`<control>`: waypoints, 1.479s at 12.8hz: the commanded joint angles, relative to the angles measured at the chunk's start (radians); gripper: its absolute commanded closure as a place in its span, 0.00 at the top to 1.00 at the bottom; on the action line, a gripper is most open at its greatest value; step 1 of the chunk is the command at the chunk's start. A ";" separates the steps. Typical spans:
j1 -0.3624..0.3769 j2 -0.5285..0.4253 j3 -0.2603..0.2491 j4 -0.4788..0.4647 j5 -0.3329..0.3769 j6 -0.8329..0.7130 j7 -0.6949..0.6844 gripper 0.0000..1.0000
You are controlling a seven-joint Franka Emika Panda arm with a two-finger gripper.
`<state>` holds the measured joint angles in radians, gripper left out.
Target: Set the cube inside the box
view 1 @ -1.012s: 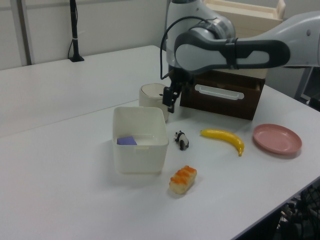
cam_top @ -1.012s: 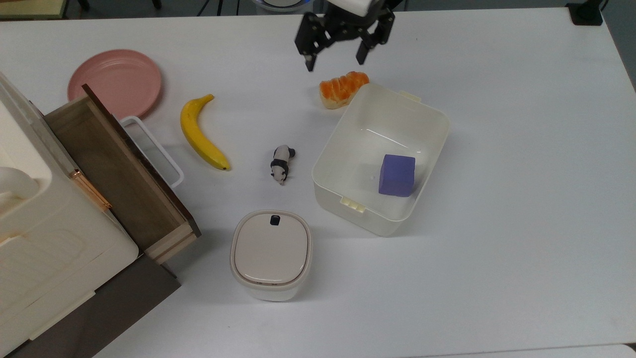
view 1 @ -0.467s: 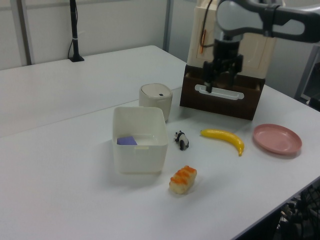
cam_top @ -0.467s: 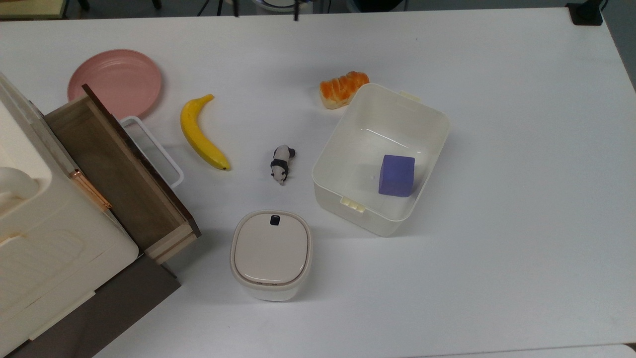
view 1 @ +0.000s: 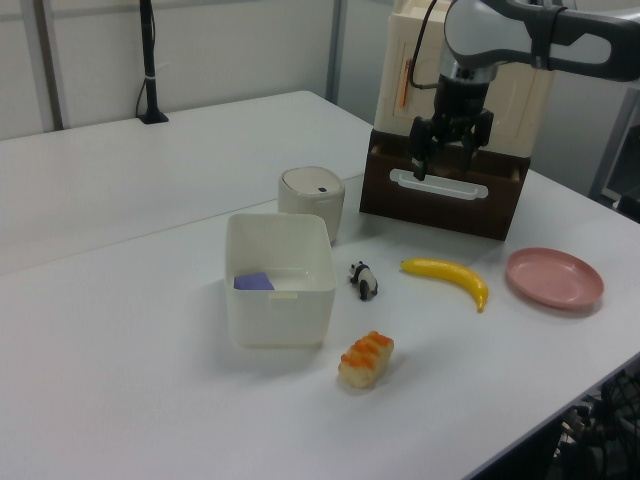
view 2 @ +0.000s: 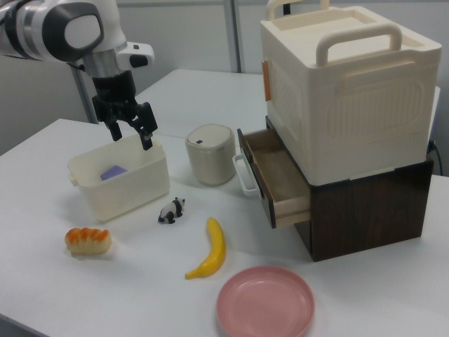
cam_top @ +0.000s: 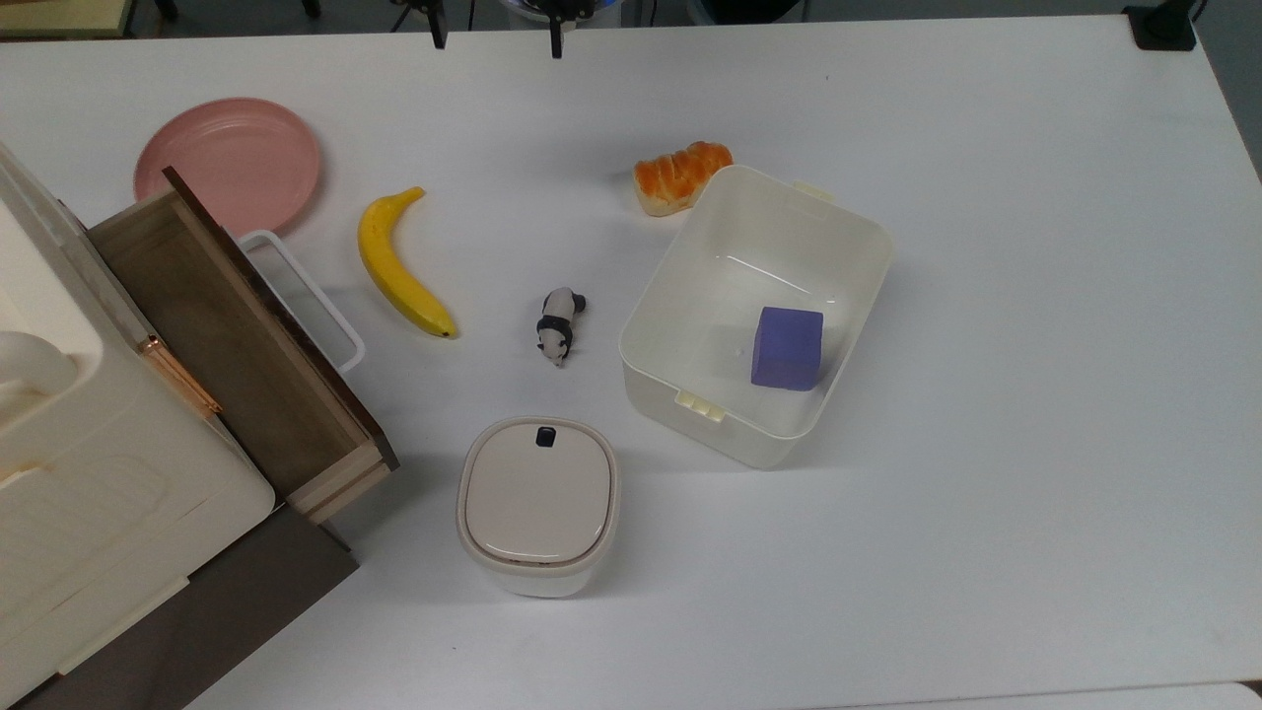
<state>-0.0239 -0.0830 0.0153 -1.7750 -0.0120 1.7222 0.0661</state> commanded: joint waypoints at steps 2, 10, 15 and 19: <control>0.004 0.019 -0.001 -0.017 0.037 0.039 0.014 1.00; 0.012 0.017 0.017 -0.018 0.058 0.114 0.052 1.00; 0.012 0.038 0.025 0.046 0.064 0.109 0.063 1.00; 0.013 0.034 0.025 0.042 0.064 0.085 0.055 1.00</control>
<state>-0.0200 -0.0478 0.0408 -1.7401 0.0303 1.8336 0.1086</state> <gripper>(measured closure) 0.000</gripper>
